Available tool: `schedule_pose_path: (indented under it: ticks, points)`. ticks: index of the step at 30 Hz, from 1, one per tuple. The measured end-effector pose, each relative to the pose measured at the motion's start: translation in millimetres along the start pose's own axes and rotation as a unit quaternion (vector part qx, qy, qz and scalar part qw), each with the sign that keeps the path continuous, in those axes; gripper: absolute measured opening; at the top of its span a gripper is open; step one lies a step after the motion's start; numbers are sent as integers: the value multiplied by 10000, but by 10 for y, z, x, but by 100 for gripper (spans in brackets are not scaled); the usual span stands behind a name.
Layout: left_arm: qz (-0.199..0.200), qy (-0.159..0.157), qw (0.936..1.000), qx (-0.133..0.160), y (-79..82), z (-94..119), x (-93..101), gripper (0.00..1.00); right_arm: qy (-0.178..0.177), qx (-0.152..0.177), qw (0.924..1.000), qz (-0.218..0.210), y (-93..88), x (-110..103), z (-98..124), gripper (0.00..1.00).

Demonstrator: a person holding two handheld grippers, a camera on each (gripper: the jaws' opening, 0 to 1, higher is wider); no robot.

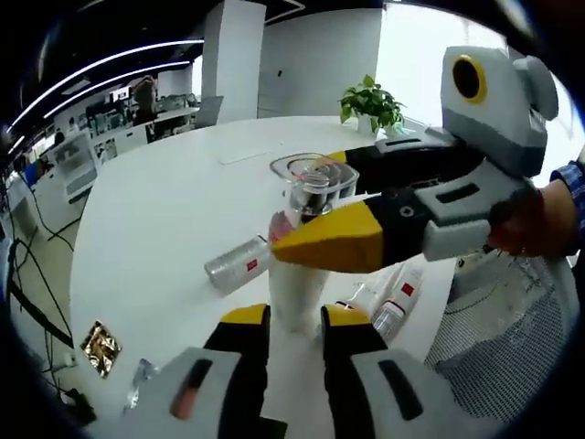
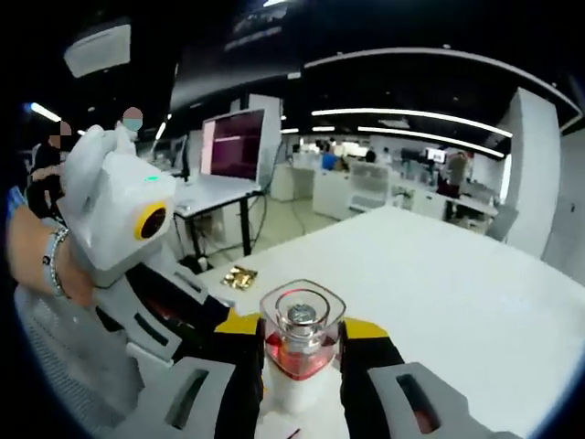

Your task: Arrange the skincare products in the storage area until every visible bottle or jar stands upright without overlapping.

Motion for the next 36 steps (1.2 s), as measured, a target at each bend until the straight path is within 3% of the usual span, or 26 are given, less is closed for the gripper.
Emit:
schedule_pose_path:
  ticks: [13,22,36]
  points:
    - [-2,-40,9995,-304,-101,-14,-2,19,-153,-524,9985,24,-24,682,244,28]
    - [-2,-20,9994,-334,-121,-9,-9,20,-6,-703,9972,247,-67,766,334,28]
    - [-74,-20,9992,-399,-145,-5,-14,22,1,-740,9971,188,-72,848,390,29]
Point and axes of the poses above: the point that each gripper's makers call its tool centre point, and the gripper's own axes: z roughly backward along the fingers, x roughly to its right, y roughly out of its top, the point moved 3 cm from there along z, roughly backward along the fingers, and after that the axes turned 10 degrees about -z, right-handed, at the moved point
